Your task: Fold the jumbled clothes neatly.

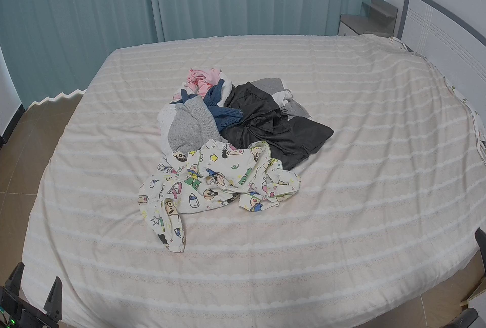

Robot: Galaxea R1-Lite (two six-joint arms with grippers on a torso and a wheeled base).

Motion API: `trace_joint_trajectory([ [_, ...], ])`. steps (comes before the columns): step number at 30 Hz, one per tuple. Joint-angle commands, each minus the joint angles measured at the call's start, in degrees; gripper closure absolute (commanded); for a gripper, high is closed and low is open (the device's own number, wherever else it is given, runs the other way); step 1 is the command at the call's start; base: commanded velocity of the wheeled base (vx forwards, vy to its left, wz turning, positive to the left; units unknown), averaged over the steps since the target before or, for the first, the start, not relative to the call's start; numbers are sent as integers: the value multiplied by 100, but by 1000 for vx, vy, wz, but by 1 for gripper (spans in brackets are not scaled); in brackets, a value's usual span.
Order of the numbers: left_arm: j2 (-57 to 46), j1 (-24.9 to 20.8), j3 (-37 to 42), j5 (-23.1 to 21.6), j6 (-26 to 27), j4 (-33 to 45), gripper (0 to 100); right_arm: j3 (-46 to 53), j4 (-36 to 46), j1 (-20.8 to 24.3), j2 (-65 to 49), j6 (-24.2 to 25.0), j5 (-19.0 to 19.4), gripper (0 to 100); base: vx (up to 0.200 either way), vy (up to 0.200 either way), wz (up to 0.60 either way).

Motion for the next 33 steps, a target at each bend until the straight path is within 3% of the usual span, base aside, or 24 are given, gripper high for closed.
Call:
trace_joint_trajectory([
  [1,9,10,101,8,-18,4,0,-912,-1027,1055,5091,1733,500,0,0,0,0],
  [6,9,10,101,8,-18,4,0,-1017,-1871,1715,6444,2366,430,0,0,0,0],
  [8,9,10,101,8,-18,-5,0,-1518,-2407,2136,7569,3087,263,0,0,0,0],
  [13,9,2,101,8,-18,4,0,-2511,-2688,2479,9028,3685,-177,0,0,0,0],
  [17,9,2,101,-1,-70,-5,0,-3179,-2697,2637,9679,4133,-185,0,0,0,0],
  [23,9,2,101,-1,-97,-5,0,-4278,-2715,2857,10812,4273,-256,0,0,0,0],
  [33,9,10,101,-1,-88,-5,0,-5966,-2706,3147,12078,4546,-862,0,0,0,0],
])
